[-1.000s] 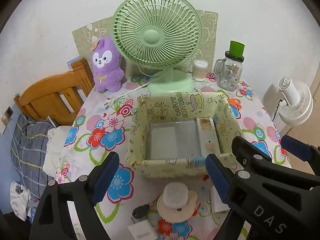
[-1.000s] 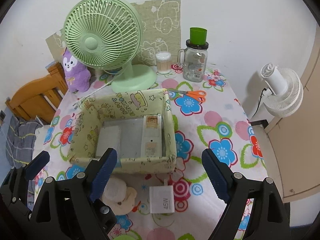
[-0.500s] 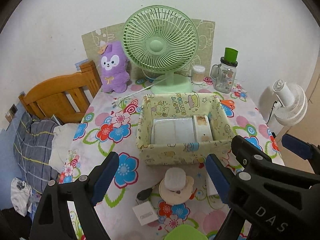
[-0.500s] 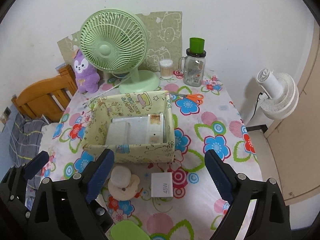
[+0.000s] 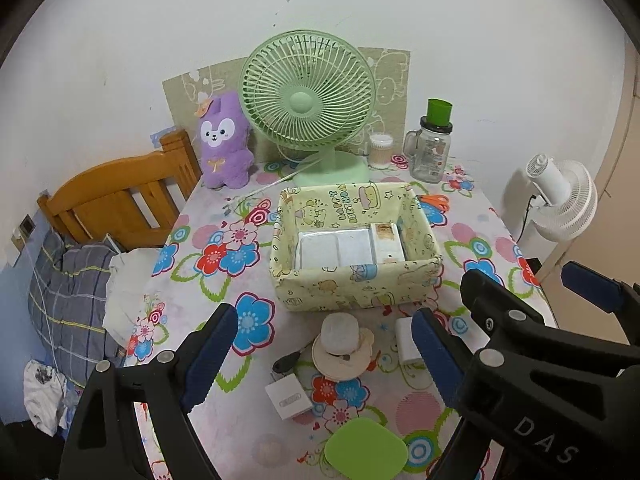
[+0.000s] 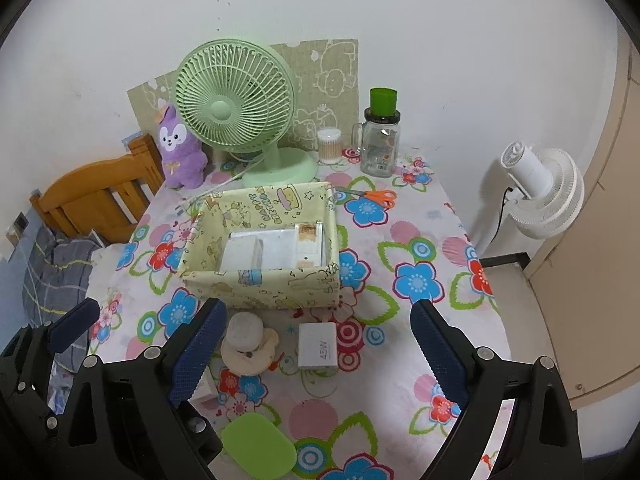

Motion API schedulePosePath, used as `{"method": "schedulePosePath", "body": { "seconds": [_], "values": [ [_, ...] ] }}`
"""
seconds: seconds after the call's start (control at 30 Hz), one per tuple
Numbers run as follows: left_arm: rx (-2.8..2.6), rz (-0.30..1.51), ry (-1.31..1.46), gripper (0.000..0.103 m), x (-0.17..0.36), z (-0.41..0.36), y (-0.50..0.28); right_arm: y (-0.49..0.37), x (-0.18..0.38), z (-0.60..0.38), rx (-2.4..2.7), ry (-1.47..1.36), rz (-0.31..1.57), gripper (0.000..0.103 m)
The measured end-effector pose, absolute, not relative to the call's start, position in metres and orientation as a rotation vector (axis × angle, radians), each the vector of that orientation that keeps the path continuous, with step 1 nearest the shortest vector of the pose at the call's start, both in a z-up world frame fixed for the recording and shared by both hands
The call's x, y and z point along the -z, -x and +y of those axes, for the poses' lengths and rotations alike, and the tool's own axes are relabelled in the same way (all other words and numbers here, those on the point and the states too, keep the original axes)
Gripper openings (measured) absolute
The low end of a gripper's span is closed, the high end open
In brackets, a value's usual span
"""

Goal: Organize rigid objects
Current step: 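Raise both tools out of the basket and pull back, then move the left tool to a white charger while the right tool approaches another white charger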

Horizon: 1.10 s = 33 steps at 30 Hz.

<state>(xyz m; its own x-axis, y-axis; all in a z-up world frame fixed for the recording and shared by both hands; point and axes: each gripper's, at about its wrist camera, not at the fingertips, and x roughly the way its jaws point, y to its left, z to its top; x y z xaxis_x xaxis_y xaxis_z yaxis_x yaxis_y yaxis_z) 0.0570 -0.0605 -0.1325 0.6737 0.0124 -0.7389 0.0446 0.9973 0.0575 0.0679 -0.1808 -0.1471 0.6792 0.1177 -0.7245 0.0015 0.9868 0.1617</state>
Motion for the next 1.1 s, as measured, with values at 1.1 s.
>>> {"method": "schedulePosePath", "body": {
  "seconds": [1.1],
  "values": [
    [0.137,0.863,-0.07,0.091,0.167,-0.056,-0.005,-0.01,0.178,-0.157,-0.148,-0.128,0.801,0.095]
  ]
}}
